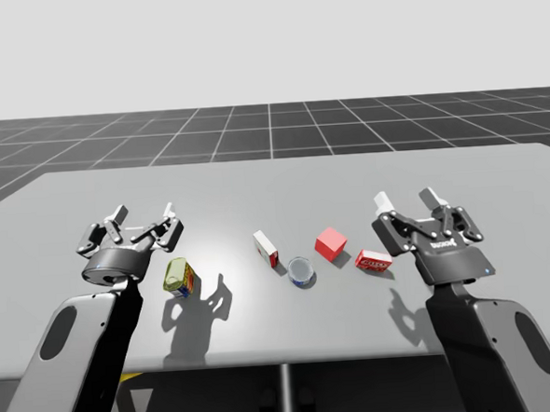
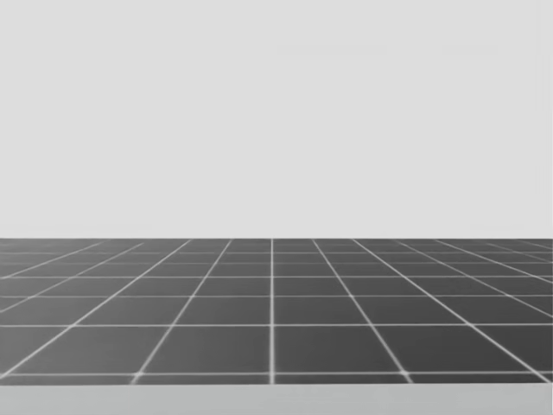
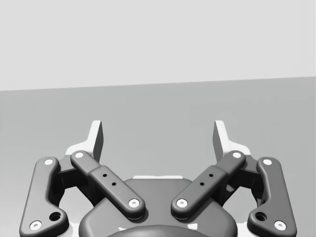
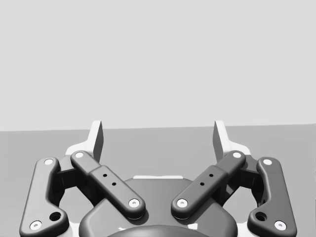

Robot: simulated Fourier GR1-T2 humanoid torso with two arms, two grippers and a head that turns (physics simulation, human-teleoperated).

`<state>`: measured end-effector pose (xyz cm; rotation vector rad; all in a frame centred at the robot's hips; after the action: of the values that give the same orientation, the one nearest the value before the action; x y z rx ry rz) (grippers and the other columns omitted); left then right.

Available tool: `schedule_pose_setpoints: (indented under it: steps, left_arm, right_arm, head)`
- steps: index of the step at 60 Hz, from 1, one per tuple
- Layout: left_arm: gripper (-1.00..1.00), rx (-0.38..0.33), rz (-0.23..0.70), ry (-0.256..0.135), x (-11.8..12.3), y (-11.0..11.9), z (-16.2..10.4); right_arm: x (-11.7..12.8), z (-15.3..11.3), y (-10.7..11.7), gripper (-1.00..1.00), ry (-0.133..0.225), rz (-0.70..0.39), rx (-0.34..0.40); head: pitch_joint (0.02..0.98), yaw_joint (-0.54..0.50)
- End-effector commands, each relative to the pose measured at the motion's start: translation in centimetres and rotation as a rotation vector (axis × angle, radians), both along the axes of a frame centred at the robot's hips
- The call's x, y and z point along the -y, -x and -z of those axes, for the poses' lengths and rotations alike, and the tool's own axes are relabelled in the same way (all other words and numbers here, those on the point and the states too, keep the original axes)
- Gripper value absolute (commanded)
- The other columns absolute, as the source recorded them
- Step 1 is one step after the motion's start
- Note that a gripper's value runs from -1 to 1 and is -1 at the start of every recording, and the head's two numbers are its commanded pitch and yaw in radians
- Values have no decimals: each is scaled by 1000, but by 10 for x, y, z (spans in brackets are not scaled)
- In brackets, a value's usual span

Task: Find the red cube and pick it up.

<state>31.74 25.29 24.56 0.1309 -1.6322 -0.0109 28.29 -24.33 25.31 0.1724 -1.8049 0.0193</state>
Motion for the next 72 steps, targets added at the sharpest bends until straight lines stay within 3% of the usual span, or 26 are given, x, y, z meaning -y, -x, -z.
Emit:
schedule_pose_setpoints:
  steps: [1,16,47,72]
  left_arm:
    - [-1000,0,0,0,0,0,0]
    - [-1000,1,0,1,0,0,0]
    - [-1000,-1,7,-6,0,-1,1]
    - [-1000,0,10,-6,0,-1,1]
  right_arm:
    - [0,0,2,-1000,-25,15,24]
    - [3,-2,0,-1000,-17,18,-5]
    - [3,-3,-1,-1000,-27,2,-12]
    - [3,-3,0,-1000,-23,6,-16]
  head:
    - [69,-11]
    - [141,-7]
    - [547,-30]
    - [756,-202]
